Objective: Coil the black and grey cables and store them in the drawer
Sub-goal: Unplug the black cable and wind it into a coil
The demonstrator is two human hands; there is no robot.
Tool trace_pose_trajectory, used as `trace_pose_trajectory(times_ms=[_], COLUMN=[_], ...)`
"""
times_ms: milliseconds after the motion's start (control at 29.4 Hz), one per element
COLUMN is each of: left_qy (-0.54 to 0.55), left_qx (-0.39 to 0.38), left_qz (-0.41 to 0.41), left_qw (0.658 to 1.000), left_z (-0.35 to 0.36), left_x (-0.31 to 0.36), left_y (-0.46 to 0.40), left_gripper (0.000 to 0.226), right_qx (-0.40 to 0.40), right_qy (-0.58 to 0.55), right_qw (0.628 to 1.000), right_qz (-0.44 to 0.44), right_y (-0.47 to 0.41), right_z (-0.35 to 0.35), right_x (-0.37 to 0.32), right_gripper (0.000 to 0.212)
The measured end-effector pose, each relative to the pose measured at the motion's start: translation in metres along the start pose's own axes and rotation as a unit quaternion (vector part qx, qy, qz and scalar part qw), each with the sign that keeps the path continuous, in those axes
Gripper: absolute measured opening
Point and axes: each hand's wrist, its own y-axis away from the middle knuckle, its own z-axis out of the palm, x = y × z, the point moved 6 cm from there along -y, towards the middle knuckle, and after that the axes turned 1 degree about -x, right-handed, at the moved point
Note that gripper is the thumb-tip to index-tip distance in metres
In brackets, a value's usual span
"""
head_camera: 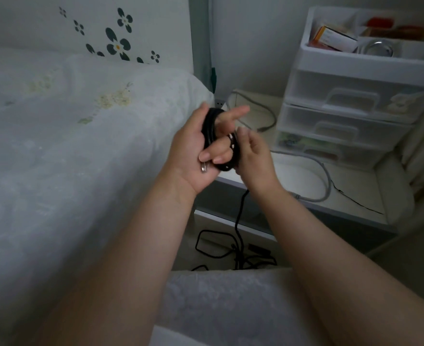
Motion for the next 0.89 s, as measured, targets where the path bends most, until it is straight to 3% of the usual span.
trace_pose_trajectory(times_ms=[68,170,238,306,443,647,749,885], left_qy=[0.015,0.008,-0.011,-0.036,-0.164,-0.34,-0.465,-0.645], left_qx=[0.021,0.062,0.115,0.174,0.263,0.297,0.277,0.241], left_qz=[0.044,0.105,0.142,0.179,0.219,0.22,0.228,0.214], left_qw=[0.999,0.992,0.983,0.968,0.925,0.865,0.809,0.693], left_z=[-0.007,-0.017,-0.026,-0.035,-0.044,-0.042,-0.034,-0.031], left_x=[0.011,0.03,0.039,0.045,0.053,0.055,0.049,0.04], left_y=[-0.001,0.002,0.006,0.01,0.014,0.016,0.013,0.006], left_gripper=[0.06,0.059,0.056,0.054,0.054,0.05,0.037,0.039], right_qx=[-0.001,-0.129,-0.199,-0.211,-0.164,-0.195,-0.217,-0.252], right_qy=[0.056,0.193,0.268,0.276,0.244,0.217,0.212,0.17], right_qw=[0.998,0.972,0.941,0.935,0.955,0.956,0.951,0.945], right_qz=[0.008,0.03,0.054,0.075,0.043,0.038,0.05,0.121], right_y=[0.007,0.021,0.028,0.031,0.038,0.04,0.042,0.041], right_z=[0.01,0.036,0.045,0.049,0.054,0.056,0.056,0.051], right_x=[0.007,0.018,0.025,0.025,0.012,0.004,-0.001,-0.006], right_gripper=[0.031,0.021,0.033,0.046,0.024,0.028,0.02,0.024])
